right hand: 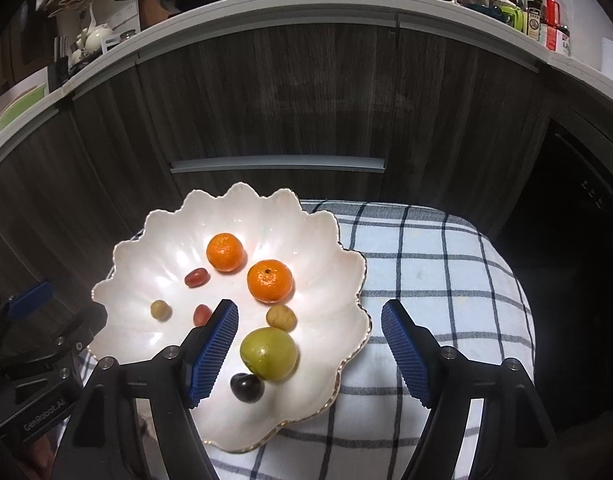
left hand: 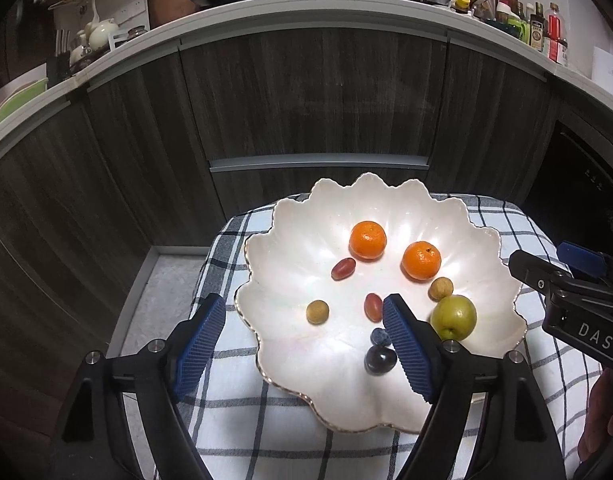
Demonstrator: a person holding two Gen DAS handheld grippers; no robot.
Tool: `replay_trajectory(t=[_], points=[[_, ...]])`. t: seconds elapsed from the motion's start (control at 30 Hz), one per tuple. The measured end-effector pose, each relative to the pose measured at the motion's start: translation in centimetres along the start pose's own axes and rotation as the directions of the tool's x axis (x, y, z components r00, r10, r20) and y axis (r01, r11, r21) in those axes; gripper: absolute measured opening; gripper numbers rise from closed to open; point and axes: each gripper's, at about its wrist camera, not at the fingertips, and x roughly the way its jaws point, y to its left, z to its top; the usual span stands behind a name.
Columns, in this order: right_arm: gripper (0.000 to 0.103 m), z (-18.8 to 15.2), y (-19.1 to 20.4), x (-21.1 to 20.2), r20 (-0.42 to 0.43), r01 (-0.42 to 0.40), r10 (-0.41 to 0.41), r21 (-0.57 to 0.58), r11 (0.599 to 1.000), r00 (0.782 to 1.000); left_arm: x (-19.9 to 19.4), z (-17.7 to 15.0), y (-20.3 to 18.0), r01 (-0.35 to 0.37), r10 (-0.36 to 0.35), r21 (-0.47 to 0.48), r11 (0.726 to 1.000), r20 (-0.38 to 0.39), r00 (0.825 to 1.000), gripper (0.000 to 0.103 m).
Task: Organize fruits
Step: 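Withdraw both open tools from the bowl back over the cloth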
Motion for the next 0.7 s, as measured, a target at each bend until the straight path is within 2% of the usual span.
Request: replay_trajectory(t=[0.7], points=[[0.075, -2.3, -0.3, -6.7, 0.064, 0.013, -0.013, 0.012, 1.0, 0.998, -6.5, -2.0, 0.1, 0.014, -0.013, -0.025, 1.0, 0.027, 1.0, 0.081]])
